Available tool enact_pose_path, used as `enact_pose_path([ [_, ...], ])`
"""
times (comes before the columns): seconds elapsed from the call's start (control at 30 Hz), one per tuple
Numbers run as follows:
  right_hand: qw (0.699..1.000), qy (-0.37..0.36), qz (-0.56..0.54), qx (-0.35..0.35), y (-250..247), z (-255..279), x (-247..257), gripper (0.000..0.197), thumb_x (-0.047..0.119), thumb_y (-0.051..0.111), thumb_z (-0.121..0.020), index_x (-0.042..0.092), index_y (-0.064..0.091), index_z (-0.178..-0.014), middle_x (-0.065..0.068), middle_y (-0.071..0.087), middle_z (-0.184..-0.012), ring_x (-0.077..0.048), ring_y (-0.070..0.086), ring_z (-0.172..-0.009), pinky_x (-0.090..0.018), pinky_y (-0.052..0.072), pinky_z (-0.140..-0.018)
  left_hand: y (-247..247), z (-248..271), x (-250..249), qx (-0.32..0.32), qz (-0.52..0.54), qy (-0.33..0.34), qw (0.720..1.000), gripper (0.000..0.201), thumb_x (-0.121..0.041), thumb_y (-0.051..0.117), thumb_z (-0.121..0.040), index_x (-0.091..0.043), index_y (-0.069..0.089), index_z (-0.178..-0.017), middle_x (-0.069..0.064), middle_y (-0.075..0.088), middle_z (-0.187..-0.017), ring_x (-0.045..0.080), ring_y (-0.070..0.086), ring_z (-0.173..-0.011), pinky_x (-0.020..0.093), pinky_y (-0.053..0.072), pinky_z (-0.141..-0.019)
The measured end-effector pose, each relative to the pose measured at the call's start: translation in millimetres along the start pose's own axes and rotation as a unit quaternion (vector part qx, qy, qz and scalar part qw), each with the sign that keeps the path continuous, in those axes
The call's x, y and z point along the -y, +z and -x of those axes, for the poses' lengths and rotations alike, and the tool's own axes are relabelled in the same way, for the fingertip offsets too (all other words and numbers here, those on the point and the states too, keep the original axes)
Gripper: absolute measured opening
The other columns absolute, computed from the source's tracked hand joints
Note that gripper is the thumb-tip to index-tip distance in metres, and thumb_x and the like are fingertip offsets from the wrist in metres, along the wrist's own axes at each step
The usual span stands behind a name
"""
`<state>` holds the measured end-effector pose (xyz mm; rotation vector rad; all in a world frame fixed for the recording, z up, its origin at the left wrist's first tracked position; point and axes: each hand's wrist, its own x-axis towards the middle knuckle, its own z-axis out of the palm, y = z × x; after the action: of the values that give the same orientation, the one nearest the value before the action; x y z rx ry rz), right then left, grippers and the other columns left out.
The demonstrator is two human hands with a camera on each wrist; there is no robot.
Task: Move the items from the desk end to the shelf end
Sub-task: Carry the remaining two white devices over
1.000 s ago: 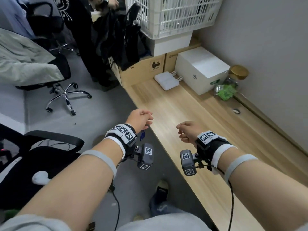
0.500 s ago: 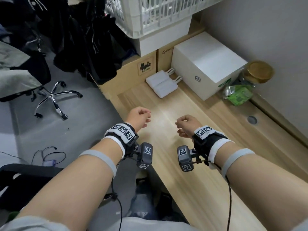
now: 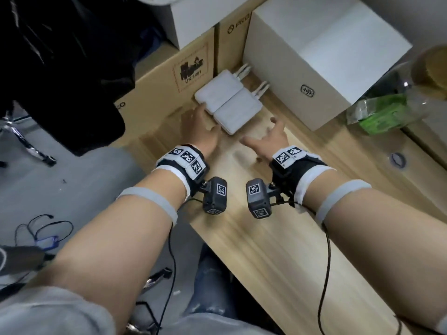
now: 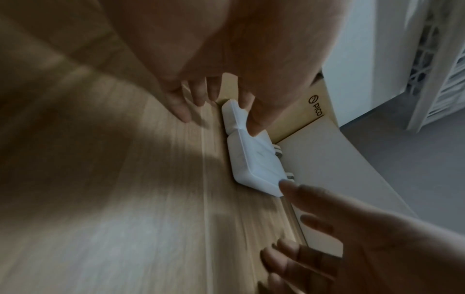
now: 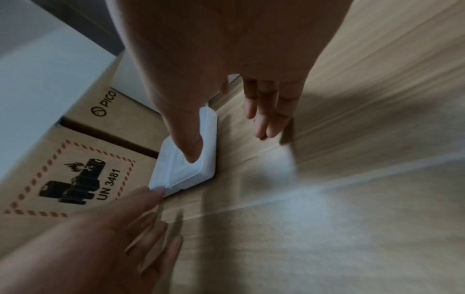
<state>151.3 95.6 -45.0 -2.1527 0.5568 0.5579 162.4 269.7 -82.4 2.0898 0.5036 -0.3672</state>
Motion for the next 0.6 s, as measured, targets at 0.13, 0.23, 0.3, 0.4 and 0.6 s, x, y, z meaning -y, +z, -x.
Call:
enact_pose_path([
  [0.13, 1.0, 0.005, 0.029, 0.003, 11.0, -25.0, 28.7, 0.117, 0.055, 0.086, -0.056, 0.018, 0.021, -0.146, -0.015, 0.043, -0.142, -0.035, 0.062, -0.109, -0.042, 0.056, -0.086, -8.1, -16.3, -18.9, -0.031, -0.034, 0.009, 0.999, 0.071, -0.036, 0.059, -0.089, -0.031, 0.029, -0.153, 0.008, 0.026, -0.16, 0.025, 0.026, -0.148, 0.04, 0.025, -0.122],
  [0.23, 0.999, 0.023, 0.037, 0.007, 22.4, -43.7, 38.7, 0.132, 0.066, 0.082, -0.033, 0.02, 0.027, -0.143, -0.013, 0.052, -0.135, -0.036, 0.07, -0.092, -0.044, 0.061, -0.065, -11.9, -27.5, -23.0, -0.069, -0.083, 0.013, 0.994, 0.063, -0.031, 0.056, -0.098, -0.027, 0.029, -0.155, 0.012, 0.029, -0.156, 0.025, 0.028, -0.145, 0.028, 0.021, -0.113],
  [0.3, 0.994, 0.022, 0.111, 0.008, 24.1, -45.2, 47.0, 0.13, 0.07, 0.08, -0.049, 0.018, 0.017, -0.15, -0.012, 0.04, -0.15, -0.034, 0.052, -0.125, -0.045, 0.049, -0.098, -9.4, -32.3, -21.3, -0.073, -0.087, 0.007, 0.994, 0.065, -0.035, 0.058, -0.097, -0.031, 0.029, -0.154, 0.011, 0.034, -0.151, 0.025, 0.035, -0.14, 0.031, 0.029, -0.109],
  [0.4, 0.989, 0.042, 0.145, -0.001, 20.7, -47.6, 50.0, 0.119, 0.058, 0.08, -0.067, 0.014, 0.009, -0.152, -0.014, 0.022, -0.155, -0.033, 0.027, -0.142, -0.046, 0.033, -0.114, -7.0, -37.1, -23.7, -0.08, -0.079, 0.008, 0.994, 0.064, -0.039, 0.063, -0.092, -0.032, 0.034, -0.148, 0.01, 0.038, -0.145, 0.028, 0.04, -0.134, 0.035, 0.035, -0.104],
  [0.6, 0.997, 0.047, 0.054, -0.02, 22.3, -43.2, 44.3, 0.133, 0.045, 0.093, -0.052, 0.011, 0.007, -0.149, -0.014, 0.032, -0.145, -0.033, 0.042, -0.131, -0.043, 0.043, -0.103, -2.1, -39.6, -31.2, -0.1, -0.101, 0.0, 0.99, 0.064, -0.038, 0.076, -0.081, -0.022, 0.043, -0.133, 0.009, 0.044, -0.137, 0.029, 0.042, -0.127, 0.031, 0.036, -0.095],
])
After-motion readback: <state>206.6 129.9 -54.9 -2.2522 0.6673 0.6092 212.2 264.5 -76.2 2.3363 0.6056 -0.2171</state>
